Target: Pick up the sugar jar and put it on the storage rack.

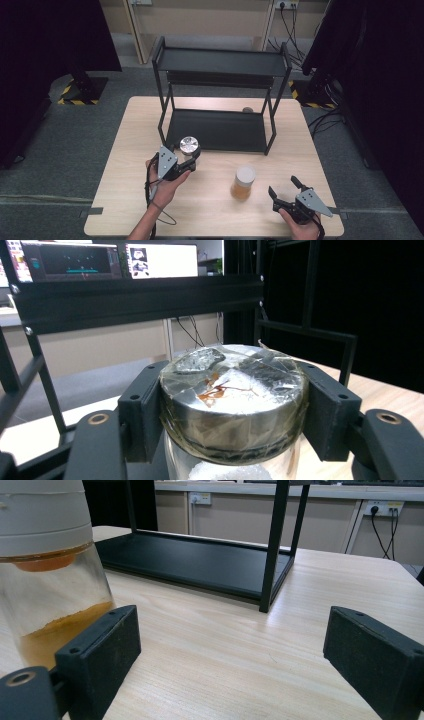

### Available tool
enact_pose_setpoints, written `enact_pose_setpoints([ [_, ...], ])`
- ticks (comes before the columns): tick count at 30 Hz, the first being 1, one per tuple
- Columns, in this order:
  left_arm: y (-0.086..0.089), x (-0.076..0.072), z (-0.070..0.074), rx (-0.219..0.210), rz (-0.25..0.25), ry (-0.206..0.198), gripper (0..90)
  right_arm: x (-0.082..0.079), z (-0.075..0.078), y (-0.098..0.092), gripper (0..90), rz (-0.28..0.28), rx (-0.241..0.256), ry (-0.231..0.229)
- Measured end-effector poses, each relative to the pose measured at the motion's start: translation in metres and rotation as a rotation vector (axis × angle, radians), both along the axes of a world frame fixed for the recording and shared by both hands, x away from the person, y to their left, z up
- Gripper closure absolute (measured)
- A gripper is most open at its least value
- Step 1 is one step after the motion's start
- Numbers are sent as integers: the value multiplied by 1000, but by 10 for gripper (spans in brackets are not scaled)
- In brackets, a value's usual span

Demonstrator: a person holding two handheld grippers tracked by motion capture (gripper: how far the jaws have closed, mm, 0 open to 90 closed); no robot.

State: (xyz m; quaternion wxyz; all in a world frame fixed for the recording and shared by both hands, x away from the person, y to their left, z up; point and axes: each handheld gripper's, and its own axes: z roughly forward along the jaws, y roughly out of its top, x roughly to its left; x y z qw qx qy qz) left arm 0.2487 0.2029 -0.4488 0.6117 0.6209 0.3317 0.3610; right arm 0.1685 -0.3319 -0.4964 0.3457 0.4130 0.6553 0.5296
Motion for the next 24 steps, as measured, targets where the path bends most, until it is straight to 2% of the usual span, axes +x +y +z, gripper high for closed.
enact_pose_setpoints([
  [9,-1,2,14,-7,13,-28,348,0,0,0,83,0,3,0],
  [24,-2,4,28,-16,33,-65,348,0,0,0,82,0,2,0],
])
